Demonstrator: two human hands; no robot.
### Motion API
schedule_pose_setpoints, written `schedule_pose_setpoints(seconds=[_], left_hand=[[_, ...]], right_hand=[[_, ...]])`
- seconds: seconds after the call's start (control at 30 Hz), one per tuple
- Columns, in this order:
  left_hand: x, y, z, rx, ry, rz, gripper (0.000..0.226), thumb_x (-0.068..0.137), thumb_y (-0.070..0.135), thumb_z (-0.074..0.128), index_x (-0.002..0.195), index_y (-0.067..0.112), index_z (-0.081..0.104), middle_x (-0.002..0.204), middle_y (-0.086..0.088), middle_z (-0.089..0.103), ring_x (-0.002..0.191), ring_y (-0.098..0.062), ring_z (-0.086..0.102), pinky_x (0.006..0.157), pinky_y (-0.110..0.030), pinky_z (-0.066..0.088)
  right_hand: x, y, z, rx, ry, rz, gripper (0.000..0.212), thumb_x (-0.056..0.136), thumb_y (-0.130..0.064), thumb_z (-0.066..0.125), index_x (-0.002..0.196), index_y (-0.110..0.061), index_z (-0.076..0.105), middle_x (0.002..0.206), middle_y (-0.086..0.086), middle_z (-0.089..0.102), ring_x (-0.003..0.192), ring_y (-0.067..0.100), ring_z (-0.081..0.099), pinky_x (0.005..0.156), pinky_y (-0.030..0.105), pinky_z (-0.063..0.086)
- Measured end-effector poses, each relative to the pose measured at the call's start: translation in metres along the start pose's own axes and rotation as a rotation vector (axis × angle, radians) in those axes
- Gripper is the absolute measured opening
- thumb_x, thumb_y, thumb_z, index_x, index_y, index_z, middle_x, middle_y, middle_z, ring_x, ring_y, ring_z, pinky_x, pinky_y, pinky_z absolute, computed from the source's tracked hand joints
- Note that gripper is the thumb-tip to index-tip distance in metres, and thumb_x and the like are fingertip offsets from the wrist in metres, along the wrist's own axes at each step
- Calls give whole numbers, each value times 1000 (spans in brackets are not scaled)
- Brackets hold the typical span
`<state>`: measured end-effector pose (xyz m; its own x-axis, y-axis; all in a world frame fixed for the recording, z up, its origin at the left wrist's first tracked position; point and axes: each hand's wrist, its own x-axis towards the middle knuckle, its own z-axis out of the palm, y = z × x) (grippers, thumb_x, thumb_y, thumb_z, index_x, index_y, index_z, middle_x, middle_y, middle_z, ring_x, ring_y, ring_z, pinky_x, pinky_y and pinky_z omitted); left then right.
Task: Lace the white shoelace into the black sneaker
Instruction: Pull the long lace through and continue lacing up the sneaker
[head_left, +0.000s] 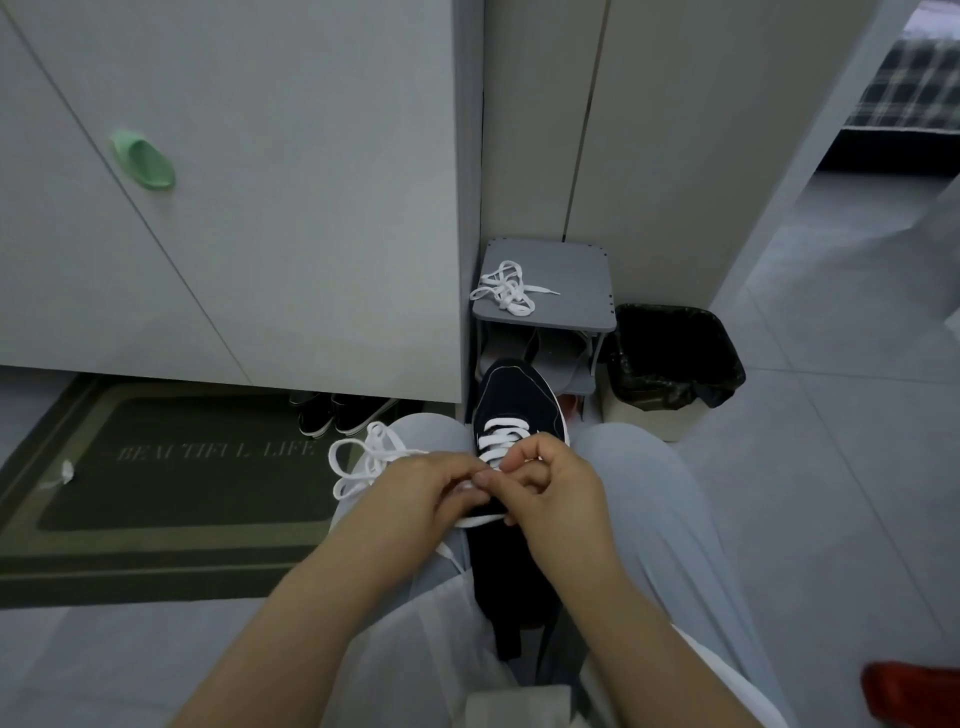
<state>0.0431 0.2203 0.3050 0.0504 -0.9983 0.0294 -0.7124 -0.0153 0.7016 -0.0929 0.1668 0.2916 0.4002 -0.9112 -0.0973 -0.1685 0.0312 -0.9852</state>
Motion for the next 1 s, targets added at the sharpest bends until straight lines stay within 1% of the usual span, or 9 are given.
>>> schedule_pose_setpoints(seconds=[0.1, 0.17, 0.23, 0.33, 0.47, 0.6, 0.7, 0.9, 1.0], left_hand=[[2, -8, -2, 23, 130, -32, 28, 81, 33, 49, 90, 22, 73, 84, 12, 70, 81, 7, 57, 74, -12, 43], [4, -16, -2, 161, 112, -17, 34, 78, 32, 45, 91, 21, 74, 82, 7, 69, 73, 0, 59, 74, -13, 39], [6, -25, 2, 293, 46, 43, 29, 77, 29, 48, 85, 25, 75, 70, 1, 68, 63, -11, 61, 63, -15, 40], [8, -31, 9, 362, 62, 98, 25, 75, 27, 49, 65, 29, 72, 53, 7, 60, 50, -10, 55, 54, -16, 41], [10, -31, 14, 390, 81, 157, 29, 71, 28, 44, 56, 23, 68, 49, 7, 59, 45, -10, 54, 60, -21, 39], [8, -35, 17, 435, 62, 127, 28, 71, 29, 44, 58, 22, 68, 51, 6, 59, 50, -12, 54, 61, -25, 38], [10, -32, 19, 473, 18, 107, 21, 68, 25, 52, 51, 23, 63, 47, 8, 54, 46, -9, 51, 48, -18, 39], [14, -22, 17, 528, -43, 134, 11, 48, 18, 59, 38, 21, 53, 37, 6, 47, 36, -9, 46, 40, -12, 34], [13, -15, 18, 575, -47, 141, 10, 45, 21, 58, 36, 23, 54, 36, 6, 46, 35, -6, 44, 40, -13, 33]], right_hand=[[0, 6, -1, -188, 37, -44, 13, 82, -30, 68, 75, -19, 65, 65, -3, 68, 59, 6, 61, 59, 22, 50], [1, 11, -2, -448, 29, -103, 24, 86, -38, 60, 75, -19, 68, 65, -3, 67, 61, 8, 61, 62, 27, 50], [0, 11, 2, -676, 7, -145, 36, 90, -44, 52, 70, -16, 64, 61, -2, 62, 60, 13, 57, 61, 31, 47], [-1, 9, 7, -845, -2, -120, 40, 91, -47, 46, 69, -16, 60, 64, -1, 58, 64, 17, 54, 61, 30, 43], [0, 11, 6, -755, -4, -58, 28, 86, -43, 55, 80, -19, 68, 78, -3, 68, 74, 15, 60, 66, 28, 49], [2, 14, 3, -630, -7, -24, 23, 83, -31, 61, 70, -12, 65, 55, -1, 55, 54, 11, 48, 56, 27, 41], [4, 17, 1, -597, -11, -16, 20, 82, -25, 62, 71, -8, 66, 46, 0, 41, 46, 12, 35, 50, 25, 33], [5, 20, -1, -585, -39, -23, 18, 84, -25, 61, 74, -12, 68, 43, -14, 47, 44, 9, 40, 46, 19, 29], [5, 20, -1, -603, -32, -31, 20, 86, -26, 59, 73, -14, 68, 42, -9, 46, 43, 10, 38, 46, 19, 29]])
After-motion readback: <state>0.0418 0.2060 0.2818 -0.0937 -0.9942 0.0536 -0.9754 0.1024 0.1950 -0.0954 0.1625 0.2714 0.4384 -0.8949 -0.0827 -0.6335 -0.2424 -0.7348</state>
